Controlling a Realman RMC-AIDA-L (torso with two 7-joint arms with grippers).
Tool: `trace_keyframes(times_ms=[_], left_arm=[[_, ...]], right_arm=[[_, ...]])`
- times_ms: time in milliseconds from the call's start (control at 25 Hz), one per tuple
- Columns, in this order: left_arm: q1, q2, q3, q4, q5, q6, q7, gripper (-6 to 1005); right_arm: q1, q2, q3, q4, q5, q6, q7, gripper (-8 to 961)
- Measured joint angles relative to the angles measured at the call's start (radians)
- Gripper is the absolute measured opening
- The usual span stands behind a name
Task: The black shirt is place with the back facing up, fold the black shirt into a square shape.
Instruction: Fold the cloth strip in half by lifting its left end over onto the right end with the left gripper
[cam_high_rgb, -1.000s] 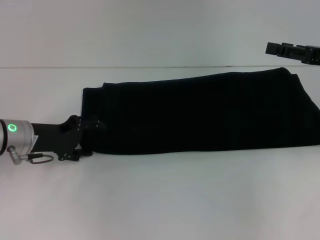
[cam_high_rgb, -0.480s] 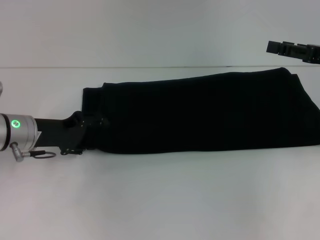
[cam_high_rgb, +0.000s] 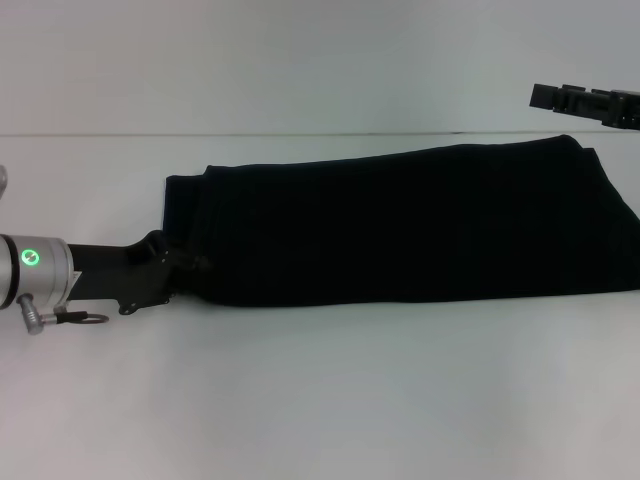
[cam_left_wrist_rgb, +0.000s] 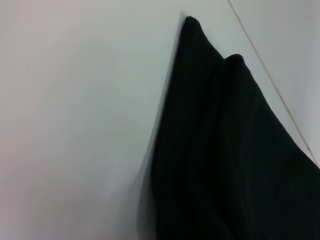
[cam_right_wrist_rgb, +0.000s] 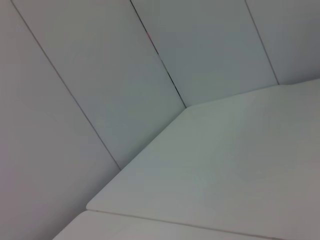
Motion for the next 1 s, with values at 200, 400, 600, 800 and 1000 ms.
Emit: trace_keyframes(times_ms=[200, 400, 600, 800, 1000], left_arm=[[0.0, -0.001, 0.002, 0.0, 0.001, -0.001, 0.008, 410], [0.001, -0.002, 0.001, 0.0, 0.002, -0.001, 0.029, 224], [0.018, -0.002, -0.01, 0.008, 0.0, 0.016, 0.132, 105], [0.069, -0.006, -0.018, 0.064, -0.003, 0.046, 0.257, 97], [0.136, 0.006, -0.096, 0.14, -0.001, 0.101, 0.323, 96]], right_arm=[[0.0, 0.001, 0.0, 0.0, 0.0, -0.001, 0.0, 801], [0.001, 0.001, 0.0, 0.003, 0.0, 0.002, -0.001, 798], [0.006, 0.011, -0.002, 0.008, -0.004, 0.004, -0.009, 796], [0.016, 0.03, -0.033, 0.01, -0.007, 0.0, -0.038, 793], [0.033, 0.067, -0.142, 0.008, -0.008, 0.052, -0.079, 791]])
